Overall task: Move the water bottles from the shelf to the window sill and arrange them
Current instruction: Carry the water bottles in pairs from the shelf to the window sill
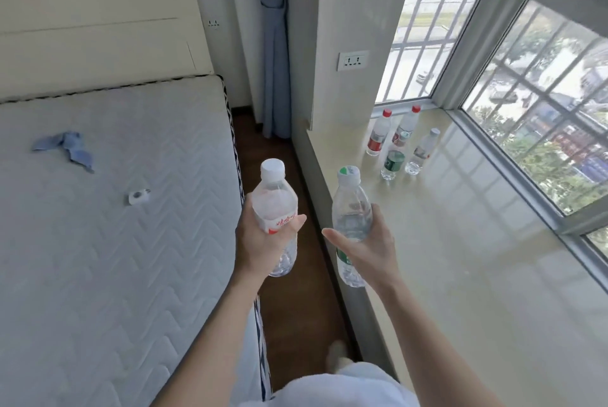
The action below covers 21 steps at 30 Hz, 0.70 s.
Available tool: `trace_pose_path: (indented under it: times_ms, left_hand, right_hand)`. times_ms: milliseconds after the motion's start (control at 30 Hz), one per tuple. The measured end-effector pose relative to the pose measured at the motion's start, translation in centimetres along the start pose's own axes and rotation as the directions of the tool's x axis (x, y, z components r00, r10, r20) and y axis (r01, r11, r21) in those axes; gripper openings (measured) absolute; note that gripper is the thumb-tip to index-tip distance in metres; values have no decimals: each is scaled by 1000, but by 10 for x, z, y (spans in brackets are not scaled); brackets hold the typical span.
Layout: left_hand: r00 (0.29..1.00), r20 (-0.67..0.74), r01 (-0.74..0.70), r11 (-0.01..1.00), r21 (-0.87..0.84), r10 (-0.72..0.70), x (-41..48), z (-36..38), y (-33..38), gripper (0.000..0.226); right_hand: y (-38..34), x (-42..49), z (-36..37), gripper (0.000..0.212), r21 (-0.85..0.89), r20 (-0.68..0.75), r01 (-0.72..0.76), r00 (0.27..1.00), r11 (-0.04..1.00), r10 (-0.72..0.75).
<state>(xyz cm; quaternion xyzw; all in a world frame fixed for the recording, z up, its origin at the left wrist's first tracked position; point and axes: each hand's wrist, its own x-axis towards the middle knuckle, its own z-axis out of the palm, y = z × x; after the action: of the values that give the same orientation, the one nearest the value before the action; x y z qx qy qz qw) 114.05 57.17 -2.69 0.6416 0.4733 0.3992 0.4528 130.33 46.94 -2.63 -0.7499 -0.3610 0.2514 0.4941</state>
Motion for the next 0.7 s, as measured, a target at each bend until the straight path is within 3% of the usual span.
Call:
trace_pose_path:
  times_ms: [333,533,700]
  left_hand:
    - [999,45,19,1000,-5,-19,124,44,-15,68]
    - [994,112,14,1000,14,-16,227,96,0,65]
    - [972,235,2,1000,-21,3,298,161,24,65]
  right_hand:
    - [3,135,22,60,38,3,7,1000,999,-7]
    - [0,245,14,60,87,-59,4,998,996,1]
    - [0,320,-19,51,115,-192,-35,980,993,56]
